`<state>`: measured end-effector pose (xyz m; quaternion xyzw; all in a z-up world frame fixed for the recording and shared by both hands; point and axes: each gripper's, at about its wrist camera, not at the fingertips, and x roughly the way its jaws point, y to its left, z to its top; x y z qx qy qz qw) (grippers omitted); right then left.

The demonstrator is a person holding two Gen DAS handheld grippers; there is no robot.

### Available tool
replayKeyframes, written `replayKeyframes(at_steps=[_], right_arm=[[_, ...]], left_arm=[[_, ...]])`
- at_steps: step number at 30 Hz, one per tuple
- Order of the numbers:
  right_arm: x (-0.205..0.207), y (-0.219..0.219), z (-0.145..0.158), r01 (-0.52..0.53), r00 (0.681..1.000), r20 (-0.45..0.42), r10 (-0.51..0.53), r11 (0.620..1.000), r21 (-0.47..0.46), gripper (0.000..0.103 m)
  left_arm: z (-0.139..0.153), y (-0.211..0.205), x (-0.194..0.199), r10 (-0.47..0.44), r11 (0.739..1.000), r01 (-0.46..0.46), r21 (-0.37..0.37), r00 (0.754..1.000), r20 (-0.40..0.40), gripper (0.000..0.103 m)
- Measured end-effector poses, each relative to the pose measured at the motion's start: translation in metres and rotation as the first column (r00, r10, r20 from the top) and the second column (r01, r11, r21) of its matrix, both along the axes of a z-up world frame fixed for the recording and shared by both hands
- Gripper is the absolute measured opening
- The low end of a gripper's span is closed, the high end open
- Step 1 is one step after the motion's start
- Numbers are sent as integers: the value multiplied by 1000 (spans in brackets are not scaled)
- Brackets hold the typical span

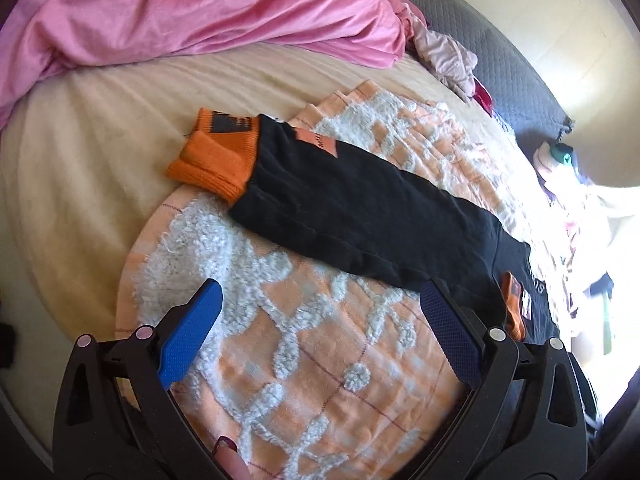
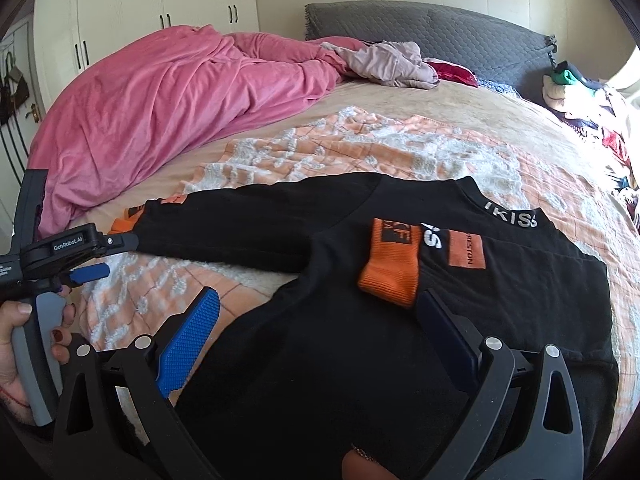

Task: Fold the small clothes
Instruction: 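Move the left tool to the other sleeve's orange cuff, then grasp the orange cuff of the second sleeve with the left tool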

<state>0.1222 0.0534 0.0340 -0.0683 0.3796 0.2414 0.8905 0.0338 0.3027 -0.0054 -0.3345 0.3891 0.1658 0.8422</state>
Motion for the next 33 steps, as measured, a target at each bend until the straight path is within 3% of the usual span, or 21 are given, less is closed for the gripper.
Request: replayKeyframes(at_steps=[4,14,19,20,25,26,29,32,33], right_arm=[[-5,9,-2,-17,1000,-1,17,1000,-4,98],[-5,22,-8,-34,999,-21,34,999,8,98],[-3,25,-9,-30,999,-27,30,999,14,98],[-3,25,-9,-29,999,-28,29,999,16,98],[-1,24,-9,-16,999,-28,17,999,31,98],[0,23,-9,-11,999,-30,12,999,35,98],[1,18,-9,6,999,-33,-4,999,46,98],[3,11,-11,31,999,-44,-28,997,68,98],[4,9,-12,40,998,-48,-37,996,74,98]], left_arm=[[-6,9,-4,21,999,-21,-38,1000,15,92],[-21,34,-1,118,988,-114,-104,993,29,71],[-23,46,15,174,976,-172,-134,985,1,74],[-23,47,19,173,976,-172,-132,985,-3,78],[-21,53,34,224,970,-225,-90,974,-15,77],[-20,53,36,239,968,-239,-70,971,-15,71],[-17,55,36,283,959,-283,11,959,-9,37],[-18,64,29,307,952,-307,-12,951,25,16],[-18,66,29,306,952,-305,-23,951,36,14]])
